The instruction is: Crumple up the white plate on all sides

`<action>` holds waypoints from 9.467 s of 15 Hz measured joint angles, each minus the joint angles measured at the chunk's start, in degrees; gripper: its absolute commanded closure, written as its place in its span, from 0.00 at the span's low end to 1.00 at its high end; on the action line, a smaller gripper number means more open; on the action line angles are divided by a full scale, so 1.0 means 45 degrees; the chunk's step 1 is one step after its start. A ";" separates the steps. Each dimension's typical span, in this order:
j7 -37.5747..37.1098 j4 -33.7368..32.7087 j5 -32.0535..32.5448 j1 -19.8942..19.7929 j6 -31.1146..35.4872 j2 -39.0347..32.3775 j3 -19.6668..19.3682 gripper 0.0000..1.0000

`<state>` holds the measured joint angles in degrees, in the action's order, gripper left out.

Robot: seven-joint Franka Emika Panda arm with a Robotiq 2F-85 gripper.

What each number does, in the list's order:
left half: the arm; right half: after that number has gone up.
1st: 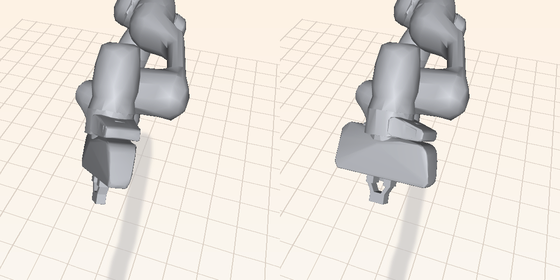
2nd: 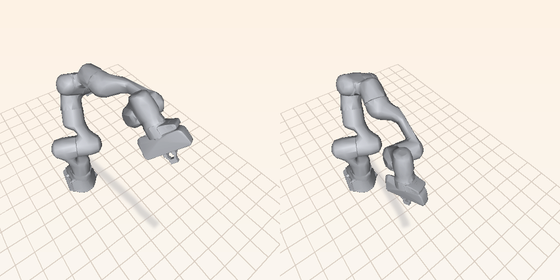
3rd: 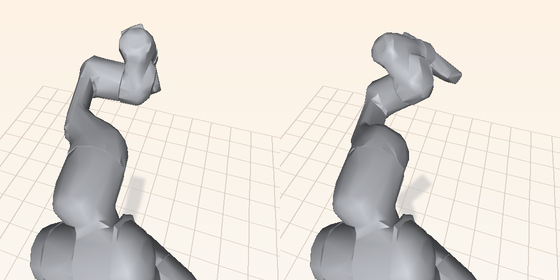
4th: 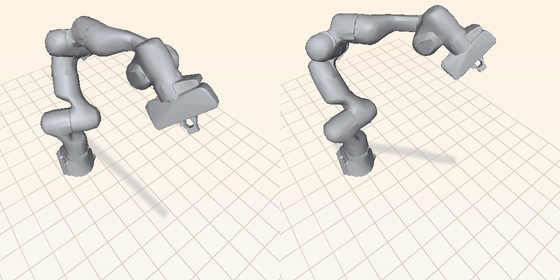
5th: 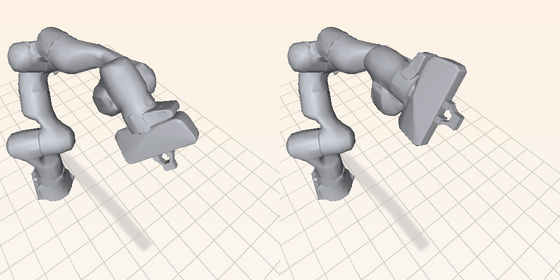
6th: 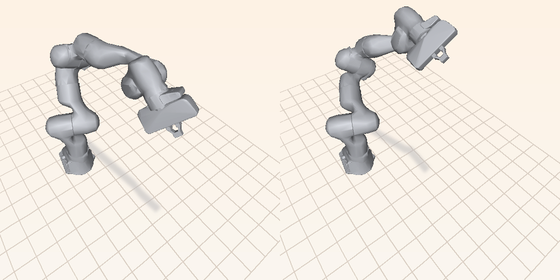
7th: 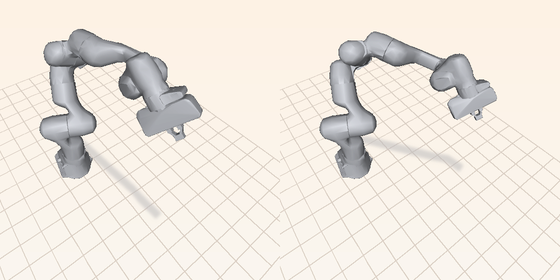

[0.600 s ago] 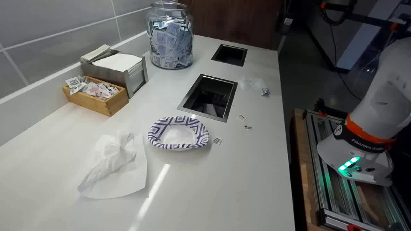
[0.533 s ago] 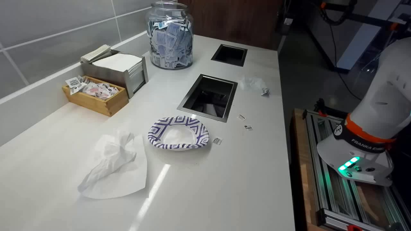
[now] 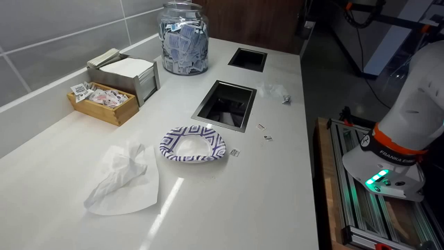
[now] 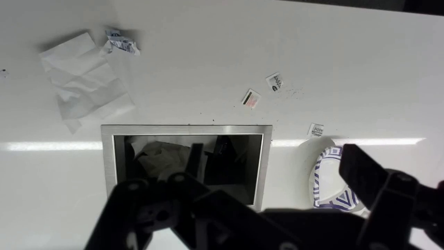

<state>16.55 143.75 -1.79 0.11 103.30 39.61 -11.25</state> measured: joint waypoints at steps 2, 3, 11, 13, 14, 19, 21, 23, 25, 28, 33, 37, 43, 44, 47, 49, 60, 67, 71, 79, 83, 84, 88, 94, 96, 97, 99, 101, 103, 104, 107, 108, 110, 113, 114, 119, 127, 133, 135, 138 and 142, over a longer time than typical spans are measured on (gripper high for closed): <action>0.0017 0.0200 -0.0184 0.0188 0.0766 -0.0433 0.0216 0.00; 0.0041 0.0302 -0.0415 0.0387 0.1280 -0.0763 0.0377 0.00; 0.0067 0.0413 -0.1575 0.2143 0.4706 -0.3997 0.2242 0.00; 0.0084 0.0327 -0.1535 0.2221 0.5567 -0.4887 0.2560 0.00; 0.0089 0.0226 -0.1526 0.2223 0.5969 -0.5349 0.2683 0.00; 0.0007 -0.0800 -0.1581 0.2218 0.7071 -0.7321 0.3011 0.00; -0.0275 -0.1275 -0.1706 0.2219 0.7219 -0.7956 0.3233 0.00; -0.0661 -0.1677 -0.1803 0.2229 0.7240 -0.8526 0.3577 0.00; -0.1124 -0.1990 -0.1824 0.2264 0.7257 -0.9047 0.3953 0.00; -0.1424 -0.2272 -0.1824 0.2330 0.7266 -0.9525 0.4192 0.00; -0.1430 -0.2312 -0.1824 0.2308 0.7266 -0.9570 0.4192 0.00; -0.1430 -0.2138 -0.1824 0.2310 0.7614 -0.9669 0.4333 0.00; -0.1424 -0.1496 -0.1741 0.2323 0.9423 -0.9947 0.4635 0.00; -0.1417 -0.1393 -0.1742 0.2323 0.9673 -0.9990 0.4678 0.00; -0.1388 -0.1092 -0.1745 0.2326 1.0217 -1.0076 0.4876 0.00; -0.1388 -0.0945 -0.1745 0.2328 1.0369 -1.0080 0.4978 0.00; -0.1988 -0.0927 -0.2321 0.2290 1.1743 -1.0033 0.5032 0.00; -0.3088 -0.1088 -0.2661 0.2207 1.2141 -1.0066 0.5031 0.00; -0.3567 -0.1349 -0.2661 0.2215 1.2141 -1.0228 0.5047 0.00; -0.3762 -0.1991 -0.2660 0.2207 1.2129 -1.1245 0.5081 0.25; -0.3790 -0.2133 -0.2600 0.2147 1.2129 -1.1465 0.5037 0.58; -0.3809 -0.2151 -0.2547 0.2132 1.2129 -1.1457 0.5009 0.65; -0.3958 -0.2193 -0.2209 0.2095 1.2101 -1.1285 0.4870 0.96; -0.4171 -0.2203 -0.1179 0.2061 1.1688 -1.0628 0.4522 1.00; -0.4290 -0.2261 -0.0573 0.2048 1.1094 -1.0212 0.4369 0.99; -0.4479 -0.2326 0.0092 0.2048 1.0609 -0.9959 0.4269 0.99; -0.5154 -0.2621 0.1966 0.2048 0.9122 -0.9378 0.4094 0.99; -0.5628 -0.3120 0.3565 0.2070 0.7419 -0.8898 0.4118 0.99; -0.5941 -0.3649 0.4955 0.2153 0.6114 -0.8746 0.4304 0.99; -0.6100 -0.3851 0.5676 0.2203 0.5706 -0.8775 0.4441 0.99; -0.6789 -0.4058 0.8043 0.2439 0.5239 -0.9178 0.4792 0.99; -0.7121 -0.4059 0.8948 0.2531 0.5237 -0.9414 0.4862 0.99; -0.7969 -0.4060 1.0876 0.2731 0.5236 -0.9954 0.4906 0.99; -0.9395 -0.4077 1.3502 0.2988 0.5021 -1.0674 0.4905 0.96; -0.9534 -0.4081 1.3630 0.3008 0.5001 -1.0797 0.4906 0.96; -0.9512 -0.4151 1.3606 0.2987 0.5001 -1.0743 0.4904 0.99; -1.1054 -0.4138 1.6365 0.3635 0.4399 -1.1725 0.5016 0.99; -1.3658 -0.4136 1.8250 0.4096 0.3636 -1.2777 0.5166 0.99; -1.4481 -0.4136 1.8510 0.4156 0.3436 -1.3103 0.5227 0.99; -1.5452 -0.4145 1.8682 0.4160 0.3411 -1.3461 0.5276 0.99; -1.6437 -0.4148 1.9043 0.4138 0.3405 -1.3501 0.5276 0.99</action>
<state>-57.41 125.08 83.90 18.73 118.63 -21.14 12.49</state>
